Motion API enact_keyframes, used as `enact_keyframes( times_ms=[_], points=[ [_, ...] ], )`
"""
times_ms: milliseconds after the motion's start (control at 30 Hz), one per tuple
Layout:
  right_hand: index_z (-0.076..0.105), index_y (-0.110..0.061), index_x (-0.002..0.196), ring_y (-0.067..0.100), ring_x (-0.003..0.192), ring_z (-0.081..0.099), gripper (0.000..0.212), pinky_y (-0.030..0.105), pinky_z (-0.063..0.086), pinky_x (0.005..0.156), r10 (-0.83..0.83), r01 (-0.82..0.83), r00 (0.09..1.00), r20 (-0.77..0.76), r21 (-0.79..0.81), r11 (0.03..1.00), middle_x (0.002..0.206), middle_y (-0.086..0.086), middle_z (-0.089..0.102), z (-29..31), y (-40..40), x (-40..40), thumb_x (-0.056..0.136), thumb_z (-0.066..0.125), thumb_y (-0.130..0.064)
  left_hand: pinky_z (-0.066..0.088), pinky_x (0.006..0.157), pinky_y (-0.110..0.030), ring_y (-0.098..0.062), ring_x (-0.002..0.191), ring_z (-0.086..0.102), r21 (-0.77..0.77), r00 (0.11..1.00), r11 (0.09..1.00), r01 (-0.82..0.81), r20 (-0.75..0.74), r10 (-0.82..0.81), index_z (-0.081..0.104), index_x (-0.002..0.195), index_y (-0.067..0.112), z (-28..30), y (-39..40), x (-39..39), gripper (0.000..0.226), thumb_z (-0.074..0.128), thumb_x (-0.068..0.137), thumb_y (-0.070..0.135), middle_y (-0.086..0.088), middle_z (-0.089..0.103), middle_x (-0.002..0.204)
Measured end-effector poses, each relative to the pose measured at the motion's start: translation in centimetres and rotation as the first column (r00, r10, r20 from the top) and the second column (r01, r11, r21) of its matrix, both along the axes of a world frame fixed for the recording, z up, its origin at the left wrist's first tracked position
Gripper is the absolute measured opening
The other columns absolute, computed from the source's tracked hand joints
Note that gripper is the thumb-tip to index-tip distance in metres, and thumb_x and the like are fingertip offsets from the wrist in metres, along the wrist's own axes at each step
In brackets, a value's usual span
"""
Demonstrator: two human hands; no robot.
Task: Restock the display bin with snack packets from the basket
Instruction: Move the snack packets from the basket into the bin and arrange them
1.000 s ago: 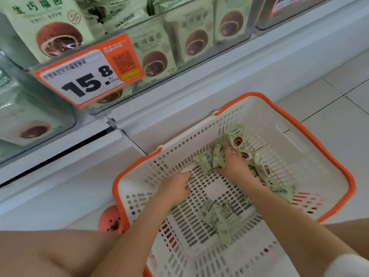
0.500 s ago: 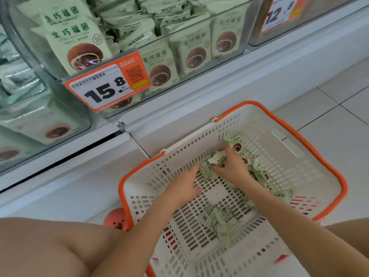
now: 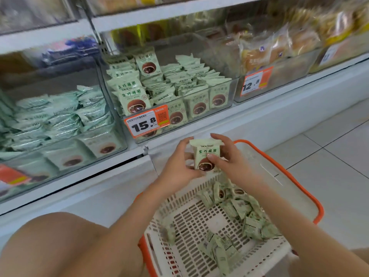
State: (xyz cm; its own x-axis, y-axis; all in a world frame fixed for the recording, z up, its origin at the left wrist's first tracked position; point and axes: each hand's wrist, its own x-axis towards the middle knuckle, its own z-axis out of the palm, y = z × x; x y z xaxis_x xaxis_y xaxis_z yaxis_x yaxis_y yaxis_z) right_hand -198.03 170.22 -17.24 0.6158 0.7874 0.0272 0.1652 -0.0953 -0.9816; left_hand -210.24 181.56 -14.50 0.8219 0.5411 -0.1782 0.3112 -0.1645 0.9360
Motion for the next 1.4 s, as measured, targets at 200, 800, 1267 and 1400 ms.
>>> enact_keyframes(
  times_ms=[200, 800, 1267, 1400],
  points=[
    [0.055, -0.025, 0.112, 0.035, 0.094, 0.062, 0.034, 0.042, 0.049, 0.084, -0.043, 0.037, 0.997, 0.063, 0.107, 0.994, 0.100, 0.022, 0.067, 7.2, 2.3, 1.7, 0.084, 0.070, -0.013, 0.053, 0.077, -0.025, -0.009, 0.089, 0.066, 0.298, 0.991, 0.954, -0.017, 0.130, -0.023, 0.036, 0.138, 0.022, 7.7, 2.5, -0.3, 0.076, 0.079, 0.076, 0.014, 0.003, 0.064, 0.107],
    [0.044, -0.003, 0.133, 0.018, 0.104, 0.055, 0.065, 0.021, 0.043, 0.082, 0.027, -0.010, 0.880, 0.475, -0.038, 0.999, 0.110, 0.009, 0.056, 13.3, 26.6, 8.4, 0.079, 0.075, -0.023, 0.018, 0.113, -0.056, -0.025, 0.123, 0.054, 0.999, 0.999, 0.042, -0.031, 0.029, 0.039, 0.070, 0.086, 0.016, 6.6, 12.0, 0.4, 0.028, 0.081, 0.067, 0.034, -0.002, 0.071, 0.103],
    [0.031, -0.019, 0.139, 0.017, 0.092, 0.055, 0.076, 0.033, 0.047, 0.083, -0.035, 0.042, 0.892, 0.451, -0.006, 0.999, 0.093, -0.010, 0.048, 11.9, 26.1, 7.8, 0.078, 0.076, -0.029, 0.015, 0.111, -0.051, -0.025, 0.124, 0.053, 0.999, 0.998, -0.035, -0.031, 0.033, 0.049, 0.068, 0.094, 0.012, 5.9, 12.2, 0.1, 0.029, 0.078, 0.073, 0.029, -0.006, 0.070, 0.104],
    [0.034, -0.017, 0.137, 0.019, 0.100, 0.056, 0.073, 0.036, 0.049, 0.087, -0.044, 0.063, 0.879, 0.474, -0.025, 0.998, 0.109, -0.002, 0.049, 12.3, 25.4, 7.3, 0.079, 0.075, -0.030, 0.014, 0.113, -0.049, -0.026, 0.125, 0.052, 0.997, 0.997, -0.043, -0.069, 0.070, 0.024, 0.068, 0.099, 0.011, 5.8, 12.0, 0.0, 0.027, 0.075, 0.075, 0.022, -0.007, 0.069, 0.108]
  ],
)
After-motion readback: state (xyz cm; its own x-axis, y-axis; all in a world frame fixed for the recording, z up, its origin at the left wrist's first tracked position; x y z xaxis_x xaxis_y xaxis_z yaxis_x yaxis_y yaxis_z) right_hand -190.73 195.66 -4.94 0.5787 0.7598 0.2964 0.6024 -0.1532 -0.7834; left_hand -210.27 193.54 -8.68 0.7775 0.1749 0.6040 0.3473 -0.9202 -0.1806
